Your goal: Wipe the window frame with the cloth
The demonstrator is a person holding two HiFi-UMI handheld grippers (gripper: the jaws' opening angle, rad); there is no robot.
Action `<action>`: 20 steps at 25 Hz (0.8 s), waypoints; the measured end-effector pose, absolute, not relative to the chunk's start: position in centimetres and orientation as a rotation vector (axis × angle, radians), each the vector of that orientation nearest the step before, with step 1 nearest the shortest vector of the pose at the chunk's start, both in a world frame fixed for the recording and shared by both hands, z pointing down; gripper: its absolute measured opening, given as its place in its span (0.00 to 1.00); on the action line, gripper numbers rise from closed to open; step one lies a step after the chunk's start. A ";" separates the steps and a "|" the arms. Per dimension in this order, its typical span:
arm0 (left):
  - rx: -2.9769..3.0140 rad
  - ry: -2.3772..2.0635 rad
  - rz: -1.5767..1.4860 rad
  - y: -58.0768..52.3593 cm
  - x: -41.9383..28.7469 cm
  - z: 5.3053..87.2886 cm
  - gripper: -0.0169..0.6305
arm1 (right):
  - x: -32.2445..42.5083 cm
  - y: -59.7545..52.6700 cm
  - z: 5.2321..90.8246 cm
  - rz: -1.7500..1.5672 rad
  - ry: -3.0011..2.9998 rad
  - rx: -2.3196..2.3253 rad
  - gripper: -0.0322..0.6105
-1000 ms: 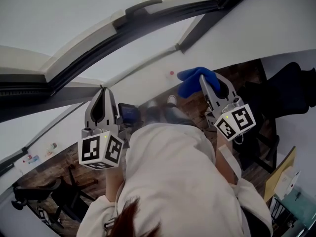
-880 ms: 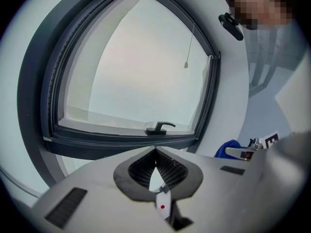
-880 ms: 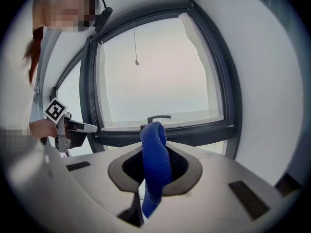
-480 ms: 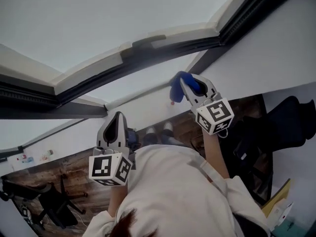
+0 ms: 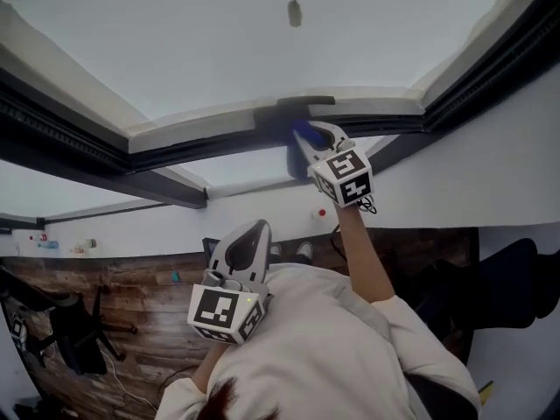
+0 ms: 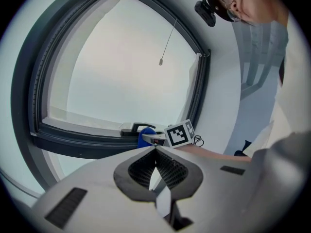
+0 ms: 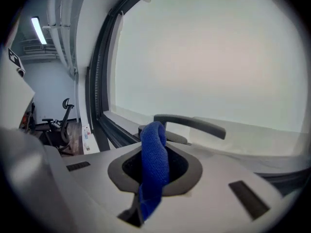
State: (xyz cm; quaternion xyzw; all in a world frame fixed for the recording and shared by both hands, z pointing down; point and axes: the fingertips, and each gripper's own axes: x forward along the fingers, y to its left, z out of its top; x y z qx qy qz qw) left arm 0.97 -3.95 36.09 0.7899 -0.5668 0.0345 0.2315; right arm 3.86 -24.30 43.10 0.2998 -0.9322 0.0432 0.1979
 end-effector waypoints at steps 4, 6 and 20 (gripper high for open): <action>2.098 -1.672 0.067 -4.4 -1.1 36.0 0.03 | 3.1 -25.3 44.6 0.119 -2.603 0.815 0.12; 2.068 -1.707 0.055 -4.6 -1.8 36.0 0.03 | 3.0 -25.4 44.6 0.109 -2.608 0.802 0.12; 2.150 -1.616 0.058 -7.4 0.4 36.2 0.03 | 5.8 -26.2 44.8 0.000 -2.506 0.877 0.12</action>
